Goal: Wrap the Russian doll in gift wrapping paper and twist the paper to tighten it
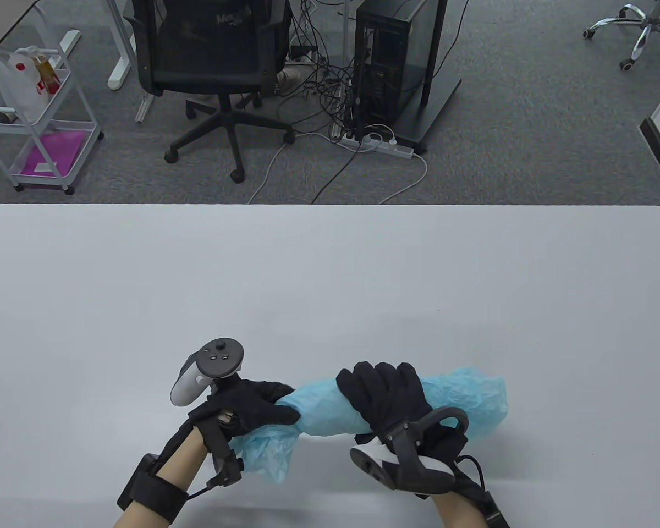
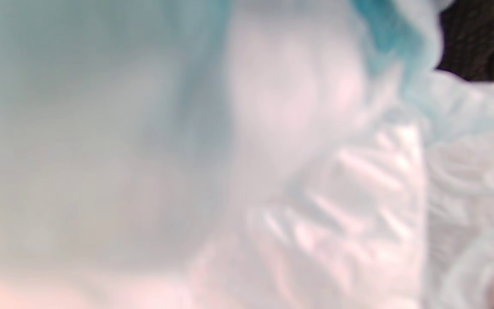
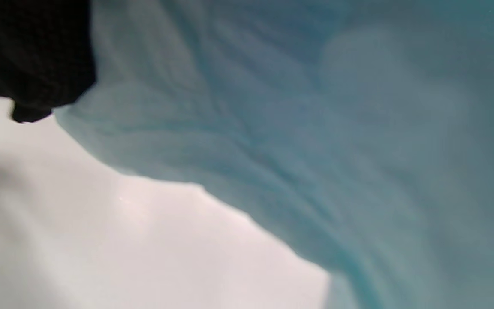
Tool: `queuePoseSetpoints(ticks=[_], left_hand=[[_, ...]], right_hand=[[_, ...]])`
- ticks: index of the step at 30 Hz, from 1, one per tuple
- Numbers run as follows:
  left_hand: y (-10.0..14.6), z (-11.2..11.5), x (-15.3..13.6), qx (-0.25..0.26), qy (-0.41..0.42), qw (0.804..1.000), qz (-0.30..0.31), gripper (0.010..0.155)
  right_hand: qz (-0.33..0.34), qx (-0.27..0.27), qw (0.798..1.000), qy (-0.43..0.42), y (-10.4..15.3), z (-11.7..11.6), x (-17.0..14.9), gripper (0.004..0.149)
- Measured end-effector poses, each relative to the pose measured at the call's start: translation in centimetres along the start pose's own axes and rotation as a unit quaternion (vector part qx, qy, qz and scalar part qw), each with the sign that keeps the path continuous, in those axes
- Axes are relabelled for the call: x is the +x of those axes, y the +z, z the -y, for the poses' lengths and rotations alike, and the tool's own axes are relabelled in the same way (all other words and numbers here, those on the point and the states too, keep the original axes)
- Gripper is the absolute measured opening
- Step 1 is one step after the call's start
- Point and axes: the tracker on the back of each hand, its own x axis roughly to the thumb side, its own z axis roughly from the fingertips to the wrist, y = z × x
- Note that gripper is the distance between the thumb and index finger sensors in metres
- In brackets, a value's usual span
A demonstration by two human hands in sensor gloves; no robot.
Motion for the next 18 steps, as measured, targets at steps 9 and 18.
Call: queuePoseSetpoints(ticks=[9,18], left_hand=[[3.4,0.1,5.4,0.142,-0.127,0.957,0.221,0.076],[5.5,5.8,8.6,0.236,-0.481,0.778,0.329,0.064]], right_hand=[[-0.047,0.054,0.988,-0.135,-0.2,-1.0,-3.6,0.107],[-0.100,0.063,0.959,-0.259,0.2,-1.8,-6.5,0.107]])
